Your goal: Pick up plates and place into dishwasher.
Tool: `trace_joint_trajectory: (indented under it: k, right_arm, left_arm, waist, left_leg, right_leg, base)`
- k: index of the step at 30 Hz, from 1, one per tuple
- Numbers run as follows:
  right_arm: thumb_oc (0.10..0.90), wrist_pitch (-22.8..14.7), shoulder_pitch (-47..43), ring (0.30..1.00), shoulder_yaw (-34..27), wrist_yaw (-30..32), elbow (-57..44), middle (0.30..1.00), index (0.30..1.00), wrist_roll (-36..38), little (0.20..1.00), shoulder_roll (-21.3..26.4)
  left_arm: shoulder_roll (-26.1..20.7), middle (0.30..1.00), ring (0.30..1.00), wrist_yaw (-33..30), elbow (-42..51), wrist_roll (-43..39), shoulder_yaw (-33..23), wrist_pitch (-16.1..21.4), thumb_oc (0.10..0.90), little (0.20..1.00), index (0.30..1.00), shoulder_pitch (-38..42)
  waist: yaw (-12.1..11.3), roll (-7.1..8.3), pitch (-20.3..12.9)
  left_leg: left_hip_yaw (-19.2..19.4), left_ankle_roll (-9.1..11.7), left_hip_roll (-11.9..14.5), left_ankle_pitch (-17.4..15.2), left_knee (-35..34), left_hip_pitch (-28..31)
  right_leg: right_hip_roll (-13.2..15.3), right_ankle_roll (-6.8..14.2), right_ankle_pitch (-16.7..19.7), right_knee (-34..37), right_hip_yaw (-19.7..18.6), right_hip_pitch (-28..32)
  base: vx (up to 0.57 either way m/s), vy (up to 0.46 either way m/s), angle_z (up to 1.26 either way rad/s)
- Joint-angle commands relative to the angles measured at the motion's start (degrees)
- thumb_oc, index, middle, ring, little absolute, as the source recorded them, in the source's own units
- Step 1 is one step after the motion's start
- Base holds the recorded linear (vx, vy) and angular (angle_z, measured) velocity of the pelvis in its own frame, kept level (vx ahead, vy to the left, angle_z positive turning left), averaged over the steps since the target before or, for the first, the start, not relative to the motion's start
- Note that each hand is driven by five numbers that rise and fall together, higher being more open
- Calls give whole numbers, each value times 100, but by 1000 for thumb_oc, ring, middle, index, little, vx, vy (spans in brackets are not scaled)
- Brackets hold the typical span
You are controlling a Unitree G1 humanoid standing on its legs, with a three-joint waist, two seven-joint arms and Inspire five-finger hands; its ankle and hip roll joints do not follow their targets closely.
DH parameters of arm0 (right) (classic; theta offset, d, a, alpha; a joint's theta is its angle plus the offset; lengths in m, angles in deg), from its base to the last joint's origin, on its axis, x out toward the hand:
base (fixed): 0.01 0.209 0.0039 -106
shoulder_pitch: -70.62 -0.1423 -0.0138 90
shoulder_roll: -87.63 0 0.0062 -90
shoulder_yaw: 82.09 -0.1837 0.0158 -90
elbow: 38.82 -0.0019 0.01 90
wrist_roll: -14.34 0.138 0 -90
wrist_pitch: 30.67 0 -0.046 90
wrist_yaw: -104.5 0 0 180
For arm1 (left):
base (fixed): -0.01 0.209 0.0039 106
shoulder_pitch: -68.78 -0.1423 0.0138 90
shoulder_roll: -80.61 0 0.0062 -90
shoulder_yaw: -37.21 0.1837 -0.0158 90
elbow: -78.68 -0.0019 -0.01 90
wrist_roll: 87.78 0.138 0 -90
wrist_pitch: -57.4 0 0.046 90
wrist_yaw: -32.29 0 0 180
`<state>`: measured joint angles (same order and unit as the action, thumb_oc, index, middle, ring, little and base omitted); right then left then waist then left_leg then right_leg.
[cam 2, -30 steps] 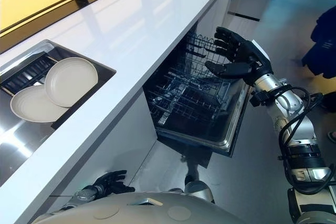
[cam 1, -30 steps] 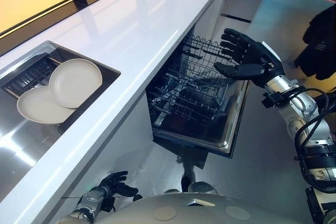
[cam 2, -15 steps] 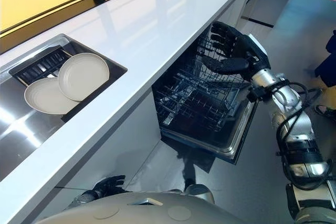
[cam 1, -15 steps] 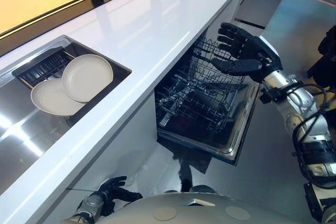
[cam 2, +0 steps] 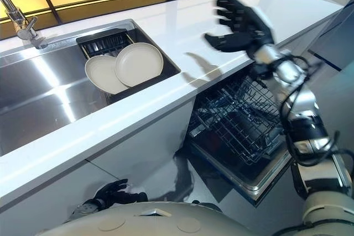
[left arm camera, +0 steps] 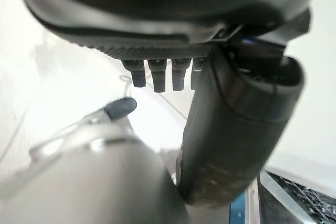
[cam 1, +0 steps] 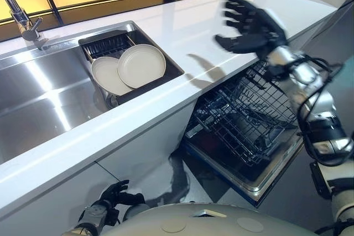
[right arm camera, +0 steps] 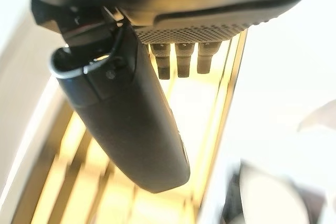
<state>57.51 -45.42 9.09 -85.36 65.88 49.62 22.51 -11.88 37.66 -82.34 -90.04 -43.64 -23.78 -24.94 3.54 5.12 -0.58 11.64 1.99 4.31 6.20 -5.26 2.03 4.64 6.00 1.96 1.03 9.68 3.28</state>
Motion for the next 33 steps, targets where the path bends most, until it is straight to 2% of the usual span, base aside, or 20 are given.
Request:
trace_joint_trajectory:
  k: [1, 4, 10, 18, 23, 24, 26, 27, 28, 30, 31, 33]
  right_arm:
    - [800, -894, -186, 900, -273, -259, -425, 900, 900, 68, 900, 396]
    - [800, -751, -223, 900, -82, -488, -708, 900, 900, 111, 900, 390]
    - [800, -526, -444, 900, 34, -573, -785, 900, 900, 219, 900, 348]
    - [800, -497, -430, 900, 82, -481, -880, 900, 900, 62, 900, 265]
    - [800, -734, -454, 900, 76, -284, -799, 900, 900, -32, 900, 350]
    - [800, -992, -580, 900, 109, -218, -738, 900, 900, -334, 900, 354]
    - [800, -1353, -915, 900, 485, -200, -898, 900, 900, -893, 900, 385]
    - [800, -1408, -987, 900, 570, -296, -940, 900, 900, -1053, 900, 390]
    - [800, -1436, -1234, 900, 898, -649, -1167, 900, 900, -1149, 900, 431]
    - [800, -783, -1769, 900, 1642, -1445, -1936, 900, 900, -595, 900, 575]
    - [800, -318, -2120, 900, 2061, -1521, -2512, 900, 900, -375, 900, 749]
    - [800, -60, -2490, 900, 2376, -1699, -2720, 900, 900, 97, 900, 927]
  left_arm:
    - [-319, 900, 900, 81, -357, 126, 153, 55, 800, 900, 900, 37]
    - [-278, 900, 900, 246, -266, -68, 213, 103, 800, 900, 900, 202]
    - [-69, 900, 900, 278, -19, -165, 522, 196, 800, 900, 900, 289]
    - [-83, 900, 900, 89, -147, -119, 512, -26, 800, 900, 900, 292]
    - [-154, 900, 900, 11, -223, -78, 409, -107, 800, 900, 900, 239]
    - [-163, 900, 900, -6, -228, -64, 382, -122, 800, 900, 900, 231]
    - [-180, 900, 900, 6, -209, -43, 362, -132, 800, 900, 900, 243]
    - [-186, 900, 900, 13, -204, -43, 356, -132, 800, 900, 900, 251]
    - [-211, 900, 900, 54, -199, -29, 342, -123, 800, 900, 900, 270]
    - [-272, 900, 900, 153, -185, -12, 340, -94, 800, 900, 900, 279]
    - [-303, 900, 900, 225, -140, 29, 350, -103, 800, 900, 900, 267]
    - [-308, 900, 900, 290, -82, 0, 399, -120, 800, 900, 900, 246]
  waist:
    - [198, -260, -55]
    - [282, -262, -102]
    - [291, -239, -163]
    - [309, -229, -185]
    - [285, -233, -166]
    - [254, -231, -158]
    - [191, -210, -132]
    - [178, -206, -146]
    - [139, -185, -142]
    - [66, -151, -171]
    - [23, -131, -200]
    - [9, -125, -232]
  left_leg:
    - [191, -178, -339, -808, 253, 101]
    - [194, -172, -356, -810, 224, 117]
    - [234, -166, -347, -799, 156, 136]
    - [265, -171, -336, -786, 128, 141]
    - [257, -159, -328, -787, 137, 147]
    - [253, -148, -322, -789, 149, 139]
    - [225, -128, -323, -772, 155, 137]
    - [224, -122, -321, -754, 161, 101]
    - [205, -103, -323, -729, 159, 82]
    - [187, -86, -335, -674, 139, 50]
    - [163, -85, -333, -668, 136, 46]
    - [140, -88, -329, -669, 135, 57]
  right_leg:
    - [-312, 45, -333, -460, -247, -471]
    - [-338, 39, -330, -432, -258, -485]
    - [-379, 32, -341, -367, -252, -446]
    - [-408, 13, -371, -365, -255, -440]
    - [-391, 13, -383, -370, -210, -427]
    - [-385, 11, -387, -361, -193, -417]
    - [-386, 13, -386, -334, -183, -380]
    - [-389, 8, -363, -322, -185, -405]
    - [-393, 7, -348, -296, -181, -401]
    - [-415, 1, -324, -263, -175, -408]
    - [-420, -8, -341, -279, -176, -415]
    - [-420, -11, -349, -295, -169, -408]
  base:
    - [-6, 18, -54]
    - [8, 14, -53]
    - [7, -3, -12]
    - [-1, -1, 1]
    - [0, 0, 0]
    - [0, 0, 0]
    - [-7, -23, 4]
    - [-18, -34, 1]
    - [-17, -39, 2]
    - [-2, -42, 0]
    - [0, 0, 0]
    - [37, -1, 15]
